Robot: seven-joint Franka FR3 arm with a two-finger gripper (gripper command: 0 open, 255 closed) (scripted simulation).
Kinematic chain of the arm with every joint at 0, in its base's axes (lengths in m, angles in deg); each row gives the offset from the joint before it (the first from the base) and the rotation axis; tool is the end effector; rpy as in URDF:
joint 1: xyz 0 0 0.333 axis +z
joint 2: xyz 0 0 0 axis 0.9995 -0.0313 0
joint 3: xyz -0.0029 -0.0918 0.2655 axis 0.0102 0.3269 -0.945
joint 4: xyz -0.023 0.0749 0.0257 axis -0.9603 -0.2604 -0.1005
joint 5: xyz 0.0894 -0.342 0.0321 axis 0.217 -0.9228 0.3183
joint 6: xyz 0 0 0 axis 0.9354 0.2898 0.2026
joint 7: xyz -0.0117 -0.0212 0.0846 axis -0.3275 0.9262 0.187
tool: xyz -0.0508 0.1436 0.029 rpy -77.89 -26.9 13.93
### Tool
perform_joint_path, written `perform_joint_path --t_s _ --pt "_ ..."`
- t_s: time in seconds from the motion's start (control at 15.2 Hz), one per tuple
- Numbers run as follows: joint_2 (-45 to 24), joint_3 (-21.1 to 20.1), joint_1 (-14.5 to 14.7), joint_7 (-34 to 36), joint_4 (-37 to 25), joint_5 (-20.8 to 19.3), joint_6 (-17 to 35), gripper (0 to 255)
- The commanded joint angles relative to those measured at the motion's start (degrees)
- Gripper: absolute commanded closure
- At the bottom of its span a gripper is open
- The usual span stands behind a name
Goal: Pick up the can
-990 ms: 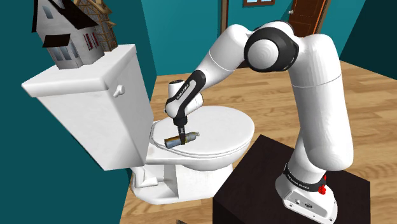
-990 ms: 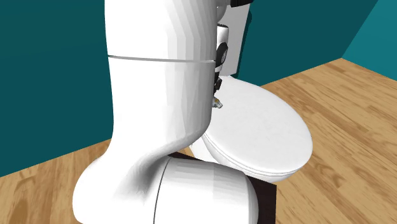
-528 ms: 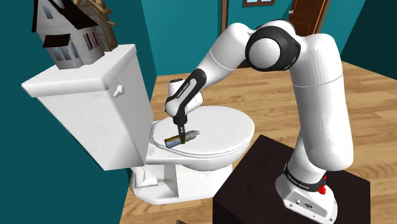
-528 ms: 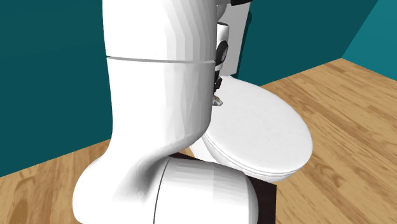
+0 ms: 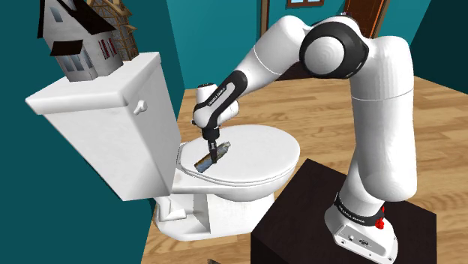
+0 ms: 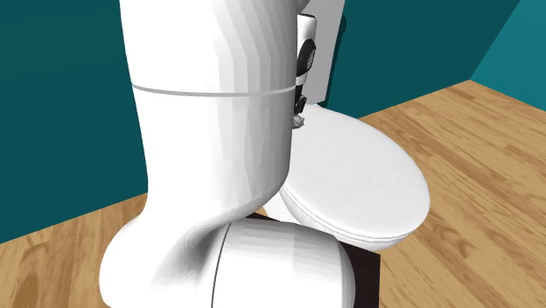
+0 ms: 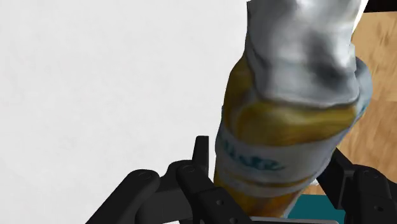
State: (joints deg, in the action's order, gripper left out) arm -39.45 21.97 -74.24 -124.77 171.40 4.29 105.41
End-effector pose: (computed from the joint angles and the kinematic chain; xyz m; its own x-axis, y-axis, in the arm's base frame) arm 0.5354 0.1011 0.2041 0.6075 0.7935 0.0356 0.7917 -0.6012 -0.1086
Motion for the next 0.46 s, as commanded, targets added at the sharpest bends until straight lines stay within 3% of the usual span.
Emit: perform_joint_path --t_s 0.0,0.4 --pt "1.29 0.17 -0.02 0.15 0.05 -0.28 -1.22 255" --pt "3.44 0.39 0.09 0.73 -0.47 -0.84 -3.86 255"
